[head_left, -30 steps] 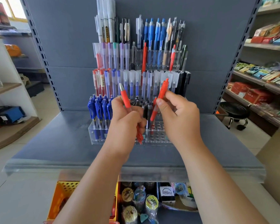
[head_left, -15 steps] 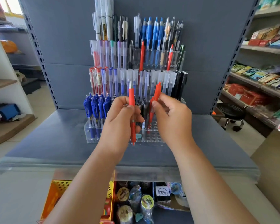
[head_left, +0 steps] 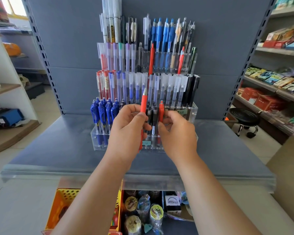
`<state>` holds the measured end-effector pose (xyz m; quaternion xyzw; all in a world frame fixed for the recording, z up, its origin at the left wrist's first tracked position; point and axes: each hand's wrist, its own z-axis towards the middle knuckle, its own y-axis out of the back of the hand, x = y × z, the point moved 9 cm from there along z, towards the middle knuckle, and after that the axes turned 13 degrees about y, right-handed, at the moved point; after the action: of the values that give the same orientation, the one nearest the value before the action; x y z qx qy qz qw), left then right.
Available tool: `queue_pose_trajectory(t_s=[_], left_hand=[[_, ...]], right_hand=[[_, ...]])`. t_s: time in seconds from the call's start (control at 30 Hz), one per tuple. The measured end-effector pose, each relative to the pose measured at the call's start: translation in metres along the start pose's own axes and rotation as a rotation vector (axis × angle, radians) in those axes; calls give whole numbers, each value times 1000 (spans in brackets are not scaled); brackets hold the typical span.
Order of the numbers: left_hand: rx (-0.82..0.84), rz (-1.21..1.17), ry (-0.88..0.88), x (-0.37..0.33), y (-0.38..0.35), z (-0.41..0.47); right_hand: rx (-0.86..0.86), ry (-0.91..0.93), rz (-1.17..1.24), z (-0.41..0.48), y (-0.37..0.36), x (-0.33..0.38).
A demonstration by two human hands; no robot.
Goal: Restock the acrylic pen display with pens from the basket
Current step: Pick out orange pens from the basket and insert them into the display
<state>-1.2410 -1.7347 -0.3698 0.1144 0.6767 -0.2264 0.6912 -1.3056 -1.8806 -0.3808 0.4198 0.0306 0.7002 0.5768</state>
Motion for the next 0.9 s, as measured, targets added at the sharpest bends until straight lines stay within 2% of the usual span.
queue_pose_trajectory(t_s=[0.13,0.27,0.4,0.57,0.9], left_hand=[[-2,9,10,0,0,0],[-5,19,23,0,0,-2],[-4,35,28,-1,1,-3],[-5,41,31,-3,3,-5],[-10,33,33,-3,9,-6]], right_hand=[[-10,-39,14,1,2,0],[-148,64,46,3,14,16],[-66,168,94,8,5,29],[-4,163,63,11,0,26],[-124,210,97,12,11,34]])
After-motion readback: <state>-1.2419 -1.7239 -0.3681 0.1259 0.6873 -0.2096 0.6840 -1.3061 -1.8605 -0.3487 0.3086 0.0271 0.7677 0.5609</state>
